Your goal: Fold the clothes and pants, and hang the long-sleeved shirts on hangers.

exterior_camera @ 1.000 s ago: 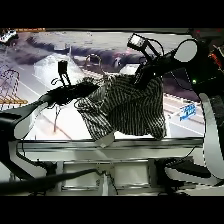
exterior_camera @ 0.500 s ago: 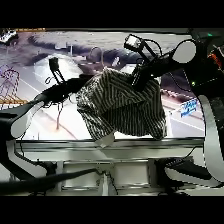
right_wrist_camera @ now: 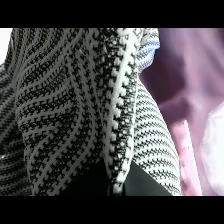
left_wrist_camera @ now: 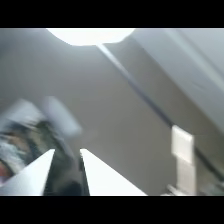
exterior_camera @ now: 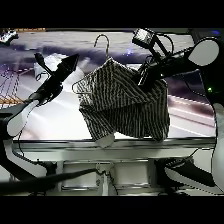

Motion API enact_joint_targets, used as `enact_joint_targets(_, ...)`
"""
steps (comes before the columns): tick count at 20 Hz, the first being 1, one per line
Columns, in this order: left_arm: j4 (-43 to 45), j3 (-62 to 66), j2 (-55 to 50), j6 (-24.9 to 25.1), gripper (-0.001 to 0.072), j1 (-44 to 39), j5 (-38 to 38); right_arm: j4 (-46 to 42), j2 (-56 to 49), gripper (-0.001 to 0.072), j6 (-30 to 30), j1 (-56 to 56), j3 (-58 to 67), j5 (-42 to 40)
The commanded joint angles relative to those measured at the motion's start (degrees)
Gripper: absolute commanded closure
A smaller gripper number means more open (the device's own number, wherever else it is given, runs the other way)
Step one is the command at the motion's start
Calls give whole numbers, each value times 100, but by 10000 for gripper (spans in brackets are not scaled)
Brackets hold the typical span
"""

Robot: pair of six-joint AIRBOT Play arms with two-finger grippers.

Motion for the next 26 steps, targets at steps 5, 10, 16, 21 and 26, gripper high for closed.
enact_joint_targets(5, 2439, 227, 839, -1259, 615, 522, 3488, -9, 256, 684, 151, 4, 2, 221)
enact_joint_targets(10, 6015, 227, 1178, -3567, 258, 341, 2905, -15, 267, 683, 153, 4, 2, 201)
enact_joint_targets(16, 5901, 227, 706, -3394, 256, -363, 2479, -13, 267, 683, 457, 4, 2, 249)
enact_joint_targets(21, 5469, 234, 463, -3351, 179, -785, 2570, -13, 267, 683, 503, 4, 2, 247)
enact_joint_targets(26, 5471, 236, 363, -3355, 681, -715, 2732, 0, 267, 683, 660, 4, 2, 282)
